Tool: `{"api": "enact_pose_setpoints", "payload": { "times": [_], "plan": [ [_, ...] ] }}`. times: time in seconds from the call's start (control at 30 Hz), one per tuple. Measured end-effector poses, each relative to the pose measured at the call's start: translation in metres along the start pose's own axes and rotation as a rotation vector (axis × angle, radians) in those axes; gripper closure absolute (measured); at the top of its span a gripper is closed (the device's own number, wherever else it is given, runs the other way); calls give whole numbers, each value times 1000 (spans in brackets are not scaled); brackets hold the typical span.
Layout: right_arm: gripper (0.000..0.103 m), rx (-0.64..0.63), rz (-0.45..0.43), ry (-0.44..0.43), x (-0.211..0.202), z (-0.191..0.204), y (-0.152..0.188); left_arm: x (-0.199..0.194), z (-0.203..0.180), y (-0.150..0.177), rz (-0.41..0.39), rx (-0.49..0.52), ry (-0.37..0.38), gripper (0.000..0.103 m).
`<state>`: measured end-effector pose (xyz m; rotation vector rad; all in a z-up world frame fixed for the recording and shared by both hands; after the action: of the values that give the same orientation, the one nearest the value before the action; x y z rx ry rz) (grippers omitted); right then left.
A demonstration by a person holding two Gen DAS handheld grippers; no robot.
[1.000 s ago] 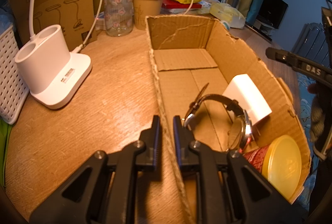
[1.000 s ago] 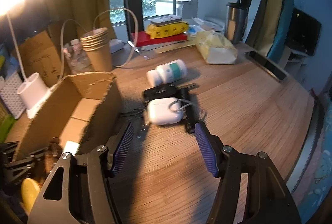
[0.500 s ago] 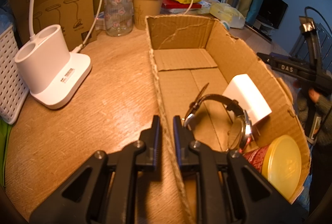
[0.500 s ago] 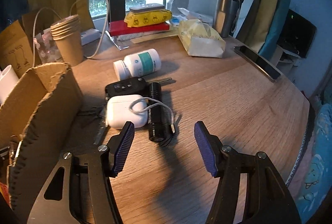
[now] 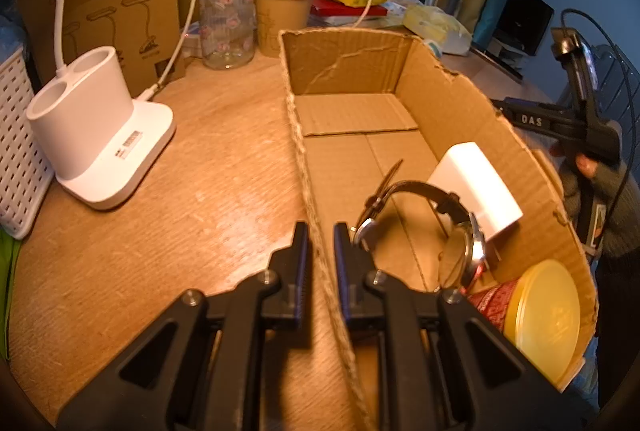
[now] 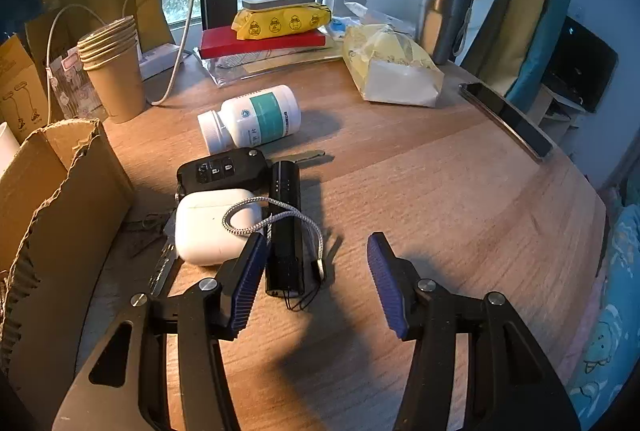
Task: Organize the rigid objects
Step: 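Close the right gripper around the black flashlight, then lift the black flashlight with the right gripper and lower it into the box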
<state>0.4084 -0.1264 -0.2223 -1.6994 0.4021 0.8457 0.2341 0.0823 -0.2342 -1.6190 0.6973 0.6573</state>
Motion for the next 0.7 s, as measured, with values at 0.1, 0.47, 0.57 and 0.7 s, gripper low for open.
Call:
{"api": "enact_pose_setpoints", "payload": {
  "times": [0.1, 0.47, 0.57, 0.7],
  "plan": [
    [47, 0, 6, 4, 5, -1, -1, 0, -2, 0, 0, 1, 2, 89],
    [70, 27, 35, -35, 17, -3, -2, 0, -2, 0, 0, 1, 2, 89],
    [77, 16, 45, -30, 18, 0, -1, 0, -2, 0, 0, 1, 2, 89],
    [81, 4, 25, -16, 13, 1, -2, 0, -2, 0, 0, 1, 2, 89]
  ]
}}
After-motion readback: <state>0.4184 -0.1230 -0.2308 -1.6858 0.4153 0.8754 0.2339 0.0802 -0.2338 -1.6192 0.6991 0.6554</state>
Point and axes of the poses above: each gripper's, at about its wrist camera, not at the fingertips, and x roughly the way its jaws point, z to its left, y to its underside, the point moved 8 cm from there along x, roughly the way its jaws point, and after that the axes turned 2 degrees about -z, right-handed, at the moved point
